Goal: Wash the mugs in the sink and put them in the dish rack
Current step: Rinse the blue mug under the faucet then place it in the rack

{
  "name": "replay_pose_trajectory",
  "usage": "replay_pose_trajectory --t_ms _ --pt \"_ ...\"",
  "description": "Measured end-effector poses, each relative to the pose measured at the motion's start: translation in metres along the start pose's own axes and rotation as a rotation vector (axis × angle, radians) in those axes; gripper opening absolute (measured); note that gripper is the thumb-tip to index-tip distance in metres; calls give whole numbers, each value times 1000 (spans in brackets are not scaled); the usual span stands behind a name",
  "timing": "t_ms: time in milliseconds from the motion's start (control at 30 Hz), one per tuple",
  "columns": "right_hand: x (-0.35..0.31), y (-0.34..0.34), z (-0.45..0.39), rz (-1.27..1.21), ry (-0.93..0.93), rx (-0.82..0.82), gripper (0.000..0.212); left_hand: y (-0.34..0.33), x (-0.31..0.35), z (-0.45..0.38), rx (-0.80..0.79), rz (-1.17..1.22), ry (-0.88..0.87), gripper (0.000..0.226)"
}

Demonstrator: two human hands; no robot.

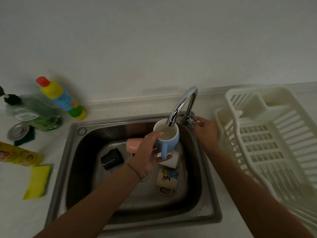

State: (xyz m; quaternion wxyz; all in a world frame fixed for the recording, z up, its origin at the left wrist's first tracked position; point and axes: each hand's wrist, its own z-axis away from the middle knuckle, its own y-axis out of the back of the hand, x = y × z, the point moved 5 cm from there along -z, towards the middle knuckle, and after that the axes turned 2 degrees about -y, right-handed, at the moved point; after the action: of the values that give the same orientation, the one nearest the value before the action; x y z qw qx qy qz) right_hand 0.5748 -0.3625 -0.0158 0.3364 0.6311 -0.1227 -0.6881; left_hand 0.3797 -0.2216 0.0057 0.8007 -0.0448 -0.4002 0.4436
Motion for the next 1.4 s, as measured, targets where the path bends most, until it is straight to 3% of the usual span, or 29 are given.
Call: replay_pose_trajectory --t_ms 100,300,433,633,833,967,1100,1233,1333,1400 --pt "-3 1 4 -6 26 17 30 -1 2 1 38 -56 2 39" --pt "3 -6 10 -18 59 -9 21 -3 7 6 57 -134 -50 18" --pt "1 -7 16 -9 69 16 31 1 3 -1 29 -152 -44 52" --pt "0 -8 20 9 87 36 32 9 1 -6 43 -83 -33 75" --pt "1 -11 22 51 110 49 36 13 0 -7 44 -87 -42 57" --pt "-5 -10 28 28 96 54 40 12 -1 -4 32 -54 -7 75" --pt "-1 -14 28 23 93 43 38 13 -2 -4 22 -41 -4 79" --pt "-2 -15 31 35 80 40 24 13 -3 -3 28 -36 19 94" --pt "-10 -13 53 -76 37 51 35 15 -4 -1 39 -50 9 82" --pt "-12 -20 72 -173 44 -60 48 18 -4 -1 46 -75 -1 75"
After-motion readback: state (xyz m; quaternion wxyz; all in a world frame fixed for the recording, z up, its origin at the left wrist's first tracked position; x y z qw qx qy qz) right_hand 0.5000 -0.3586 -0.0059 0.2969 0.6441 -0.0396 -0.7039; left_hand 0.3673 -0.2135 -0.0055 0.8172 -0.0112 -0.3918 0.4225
